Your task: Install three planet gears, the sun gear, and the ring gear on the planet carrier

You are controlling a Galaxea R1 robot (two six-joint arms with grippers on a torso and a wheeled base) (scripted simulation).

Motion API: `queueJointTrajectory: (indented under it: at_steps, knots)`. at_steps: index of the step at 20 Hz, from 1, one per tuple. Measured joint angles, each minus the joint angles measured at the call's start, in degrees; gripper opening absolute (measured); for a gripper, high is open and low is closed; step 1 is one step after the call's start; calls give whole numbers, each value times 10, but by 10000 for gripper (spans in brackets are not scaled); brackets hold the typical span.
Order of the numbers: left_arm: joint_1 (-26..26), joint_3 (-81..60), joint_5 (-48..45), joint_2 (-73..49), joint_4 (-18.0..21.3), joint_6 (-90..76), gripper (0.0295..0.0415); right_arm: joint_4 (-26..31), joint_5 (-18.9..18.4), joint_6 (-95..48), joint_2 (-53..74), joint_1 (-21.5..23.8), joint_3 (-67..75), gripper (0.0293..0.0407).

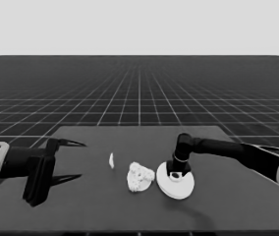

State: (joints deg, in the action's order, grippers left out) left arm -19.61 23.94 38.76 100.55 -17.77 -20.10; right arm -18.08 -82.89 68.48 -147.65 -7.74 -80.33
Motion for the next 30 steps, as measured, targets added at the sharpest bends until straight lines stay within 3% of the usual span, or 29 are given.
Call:
queueJointTrajectory:
  at_steps: [4, 7, 11, 14, 16, 19, 24, 27, 30]
  knots:
    - [0, 0, 0, 0, 0, 0, 385, 0, 0, 0, 0, 0, 0, 347]
    - [0, 0, 0, 0, 0, 0, 385, 85, -41, 28, 20, 88, 57, 346]
    - [0, 0, 0, 0, 0, 0, 385, 107, -48, 30, 21, 111, 60, 346]
    - [0, 0, 0, 0, 0, 0, 385, 109, -48, 30, 21, 113, 60, 346]
    - [0, 0, 0, 0, 0, 0, 385, 95, -56, 119, -154, 101, -38, 346]
    - [0, 0, 0, 0, 0, 0, 385, 90, -54, 108, -256, 95, -138, 346]
    - [0, 0, 0, 0, 0, 0, 385, 90, -53, 100, -279, 94, -169, 346]
    - [0, 0, 0, 0, 0, 0, 385, 47, -41, 85, -286, 49, -194, 346]
    - [0, 0, 0, 0, 0, 0, 385, 38, -38, 81, -288, 44, -200, 346]
